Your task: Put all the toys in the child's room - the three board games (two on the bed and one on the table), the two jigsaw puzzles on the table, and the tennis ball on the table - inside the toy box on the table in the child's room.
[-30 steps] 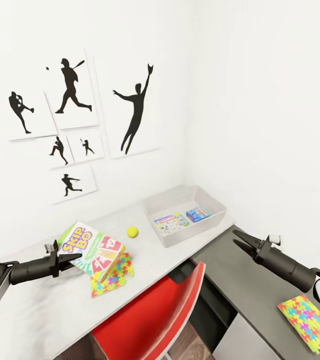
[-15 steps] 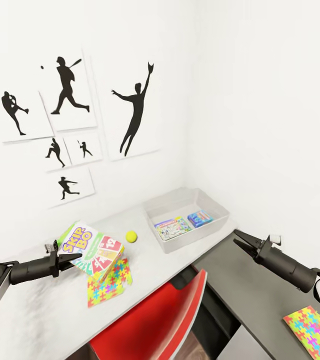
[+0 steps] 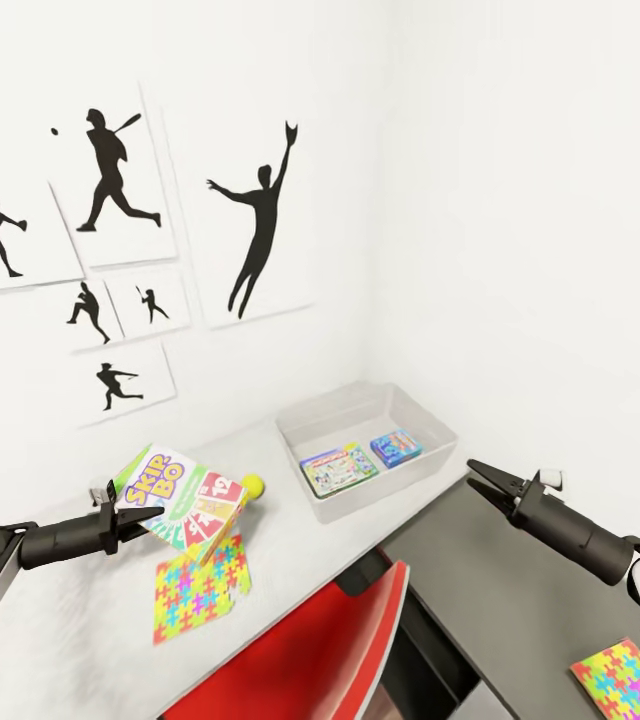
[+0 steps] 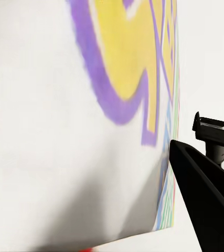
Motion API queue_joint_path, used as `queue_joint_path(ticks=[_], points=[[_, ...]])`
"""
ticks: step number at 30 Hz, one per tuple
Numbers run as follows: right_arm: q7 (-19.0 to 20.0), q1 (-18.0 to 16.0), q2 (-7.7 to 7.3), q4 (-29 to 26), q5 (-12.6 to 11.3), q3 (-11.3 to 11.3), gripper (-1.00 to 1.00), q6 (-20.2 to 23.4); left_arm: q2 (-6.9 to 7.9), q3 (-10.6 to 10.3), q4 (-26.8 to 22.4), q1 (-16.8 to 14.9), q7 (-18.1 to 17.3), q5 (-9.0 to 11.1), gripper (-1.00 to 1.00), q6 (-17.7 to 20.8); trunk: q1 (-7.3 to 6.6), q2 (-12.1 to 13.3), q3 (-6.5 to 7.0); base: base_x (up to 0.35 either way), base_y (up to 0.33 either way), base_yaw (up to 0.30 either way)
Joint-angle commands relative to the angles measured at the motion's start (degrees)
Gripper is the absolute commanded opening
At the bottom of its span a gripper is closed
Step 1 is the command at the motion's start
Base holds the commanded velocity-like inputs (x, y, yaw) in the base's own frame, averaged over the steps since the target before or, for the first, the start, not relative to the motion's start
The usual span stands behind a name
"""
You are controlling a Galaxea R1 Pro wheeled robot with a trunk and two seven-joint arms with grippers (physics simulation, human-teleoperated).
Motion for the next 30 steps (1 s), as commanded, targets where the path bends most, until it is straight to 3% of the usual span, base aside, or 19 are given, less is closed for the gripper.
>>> queue_joint_path(ticks=[1, 30], points=[[0.3, -0.1, -0.03, 0.0, 0.3, 0.0, 1.0, 0.3, 0.01, 0.0, 0.0, 0.0, -0.3, -0.1, -1.0, 0.6, 0.04, -0.1, -0.12, 0.062, -0.011, 0.0], [0.3, -0.1, 0.01, 0.0, 0.2, -0.1, 1.0, 0.4, 0.01, 0.0, 0.0, 0.0, -0.3, -0.1, -1.0, 0.6, 0.04, -0.1, -0.12, 0.035, -0.001, 0.0]])
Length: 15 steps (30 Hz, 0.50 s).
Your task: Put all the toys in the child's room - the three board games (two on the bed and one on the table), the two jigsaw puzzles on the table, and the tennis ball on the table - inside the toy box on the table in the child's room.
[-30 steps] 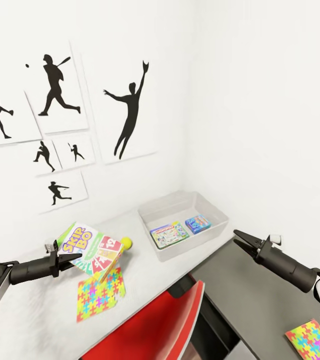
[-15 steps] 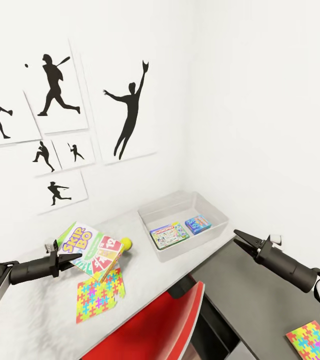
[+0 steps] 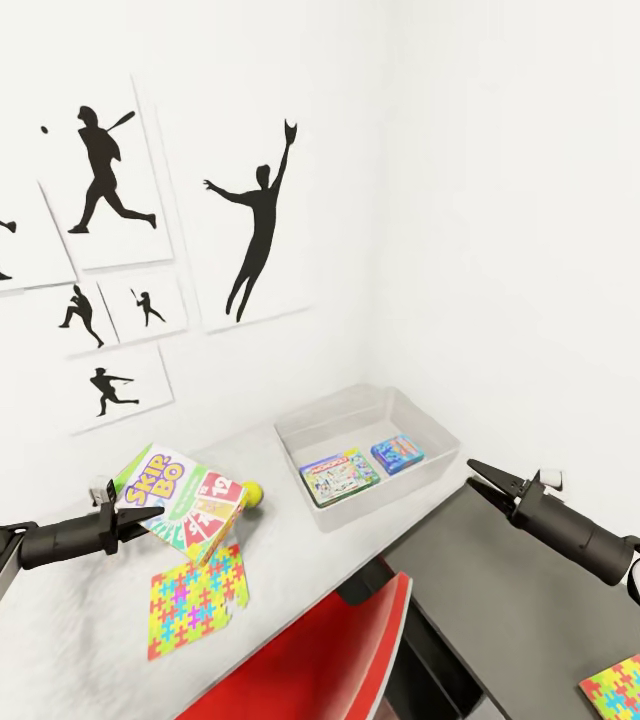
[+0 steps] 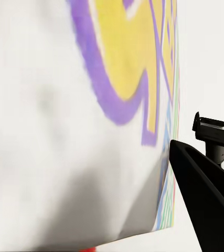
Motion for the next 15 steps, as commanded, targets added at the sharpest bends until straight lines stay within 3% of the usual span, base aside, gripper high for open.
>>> queue_joint_path(ticks=[1, 15], points=[[0.3, -0.1, 0.01, 0.0, 0.3, -0.1, 1.0, 0.3, 0.01, 0.0, 0.0, 0.0, -0.3, 0.0, -1.0, 0.6, 0.05, -0.1, -0.12, 0.11, 0.0, 0.0], [0.3, -0.1, 0.01, 0.0, 0.3, -0.1, 1.0, 0.3, 0.01, 0.1, 0.0, 0.0, -0.3, 0.0, -1.0, 0.6, 0.05, -0.1, -0.12, 0.015, 0.0, 0.0]])
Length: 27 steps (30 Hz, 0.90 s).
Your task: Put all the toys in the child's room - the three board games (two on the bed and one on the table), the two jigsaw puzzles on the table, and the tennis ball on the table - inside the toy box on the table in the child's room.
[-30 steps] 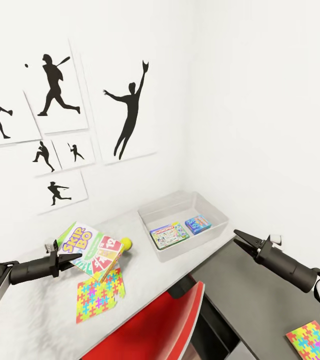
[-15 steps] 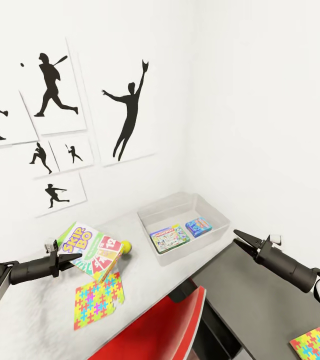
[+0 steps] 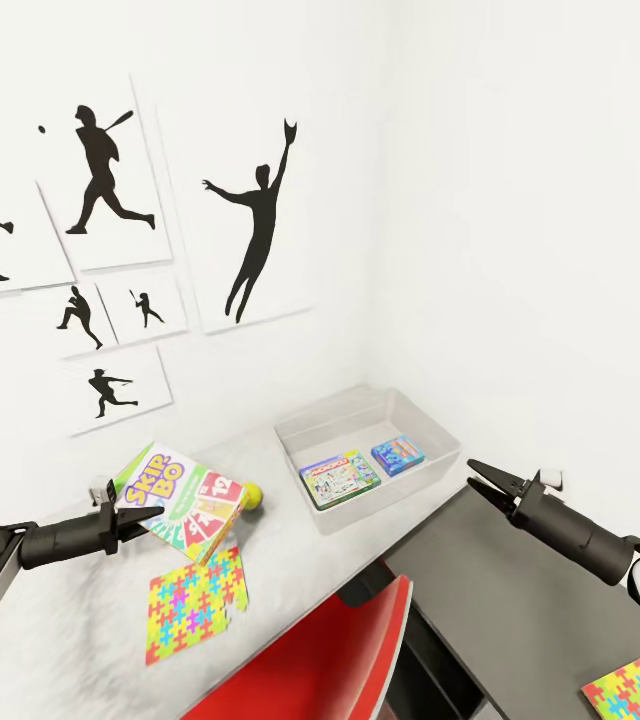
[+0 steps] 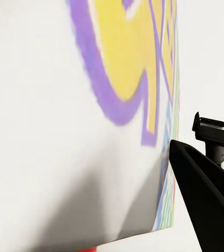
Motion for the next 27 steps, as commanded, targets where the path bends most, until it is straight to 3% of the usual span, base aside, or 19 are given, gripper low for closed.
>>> queue_joint_path(ticks=[1, 8, 10, 14, 18, 20, 23, 24, 27], points=[[0.3, -0.1, -0.01, 0.0, 0.3, -0.1, 1.0, 0.3, 0.01, 0.1, 0.0, 0.0, -0.3, 0.0, -1.0, 0.6, 0.03, -0.1, -0.12, 0.0, 0.0, 0.0], [0.3, -0.1, -0.19, 0.0, 0.3, -0.2, 1.0, 0.2, -0.75, 0.2, -0.4, -0.5, -0.3, 0.0, -1.0, 1.4, 0.03, -0.1, -0.12, 0.0, 0.0, 0.0], [0.3, -0.1, -0.07, 0.0, 0.3, -0.2, 1.0, 0.2, -2.05, 0.2, -2.3, -2.0, -0.3, 0.0, -1.0, 2.5, 0.03, -0.1, -0.12, 0.0, 0.0, 0.0], [0.1, -0.1, -0.01, 0.0, 0.3, -0.3, 1.0, 0.1, -5.99, 0.2, -4.3, -7.2, 2.7, -0.2, -1.0, 6.4, 0.03, -0.1, -0.12, 0.0, 0.0, 0.0], [0.3, -0.1, 0.0, 0.1, 0.3, -0.3, 1.0, 0.1, -11.08, 0.3, -4.7, -12.2, 12.1, 0.0, -1.0, 7.6, 0.03, -0.1, -0.12, 0.0, 0.0, 0.0], [0.3, -0.1, 0.0, 0.1, 0.3, -0.3, 1.0, 0.1, -12.99, 0.3, -4.7, -13.4, 15.5, 0.1, -1.0, 7.7, 0.03, -0.1, -0.12, 0.0, 0.0, 0.0], [0.5, -0.1, -0.03, 0.2, 0.2, -0.4, 1.0, 0.1, -17.15, 0.4, -4.7, -15.5, 21.6, 0.2, -1.0, 7.7, 0.03, -0.1, -0.12, 0.0, 0.0, 0.0], [0.5, -0.1, -0.1, 0.2, 0.2, -0.4, 1.0, 0.1, -19.26, 0.8, -4.7, -16.3, 24.7, 0.2, -1.0, 7.7, 0.03, -0.1, -0.12, 0.0, 0.0, 0.0], [0.6, -0.1, -0.22, 0.2, 0.1, -1.6, 1.0, 0.2, -23.38, 3.6, -4.7, -17.7, 31.6, 0.4, -1.0, 7.7, 0.03, -0.1, -0.12, 0.0, 0.0, 0.0]])
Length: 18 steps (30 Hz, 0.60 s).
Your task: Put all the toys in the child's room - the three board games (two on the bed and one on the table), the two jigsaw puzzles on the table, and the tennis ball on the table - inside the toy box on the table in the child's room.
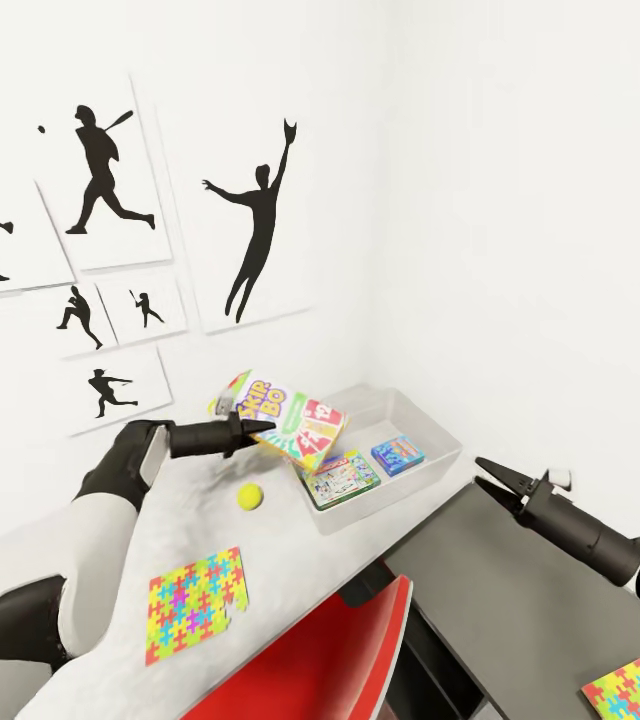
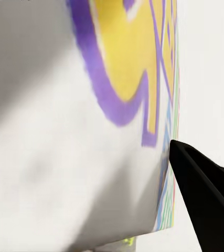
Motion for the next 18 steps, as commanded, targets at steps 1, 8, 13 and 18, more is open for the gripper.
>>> queue_joint_path(ticks=[1, 8, 13, 18], points=[[0.4, -0.1, 0.02, 0.0, 0.2, -0.4, 1.0, 0.3, -0.72, 0.8, 0.0, -0.2, 1.3, 0.2, -1.0, 0.4, 0.03, -0.1, -0.12, 0.0, 0.0, 0.0], [0.8, -0.1, 0.11, 0.1, -0.1, -3.1, 1.0, 0.5, -6.9, 8.9, 0.0, -0.9, 12.8, 2.2, -1.0, -1.6, 0.03, -0.1, -0.12, 0.0, 0.0, 0.0], [1.5, -0.1, 0.12, 0.1, -0.1, -3.4, 1.0, 0.5, -11.19, 10.1, 0.0, -1.0, 18.1, 5.9, -1.0, -5.9, 0.03, -0.1, -0.12, 0.0, 0.0, 0.0], [1.6, -0.1, 0.03, 0.1, -0.1, -3.6, 1.0, 0.5, -11.19, 10.1, 2.9, -1.0, 28.5, 13.6, -1.0, -14.3, 0.03, -0.1, -0.12, 0.0, 0.0, 0.0]])
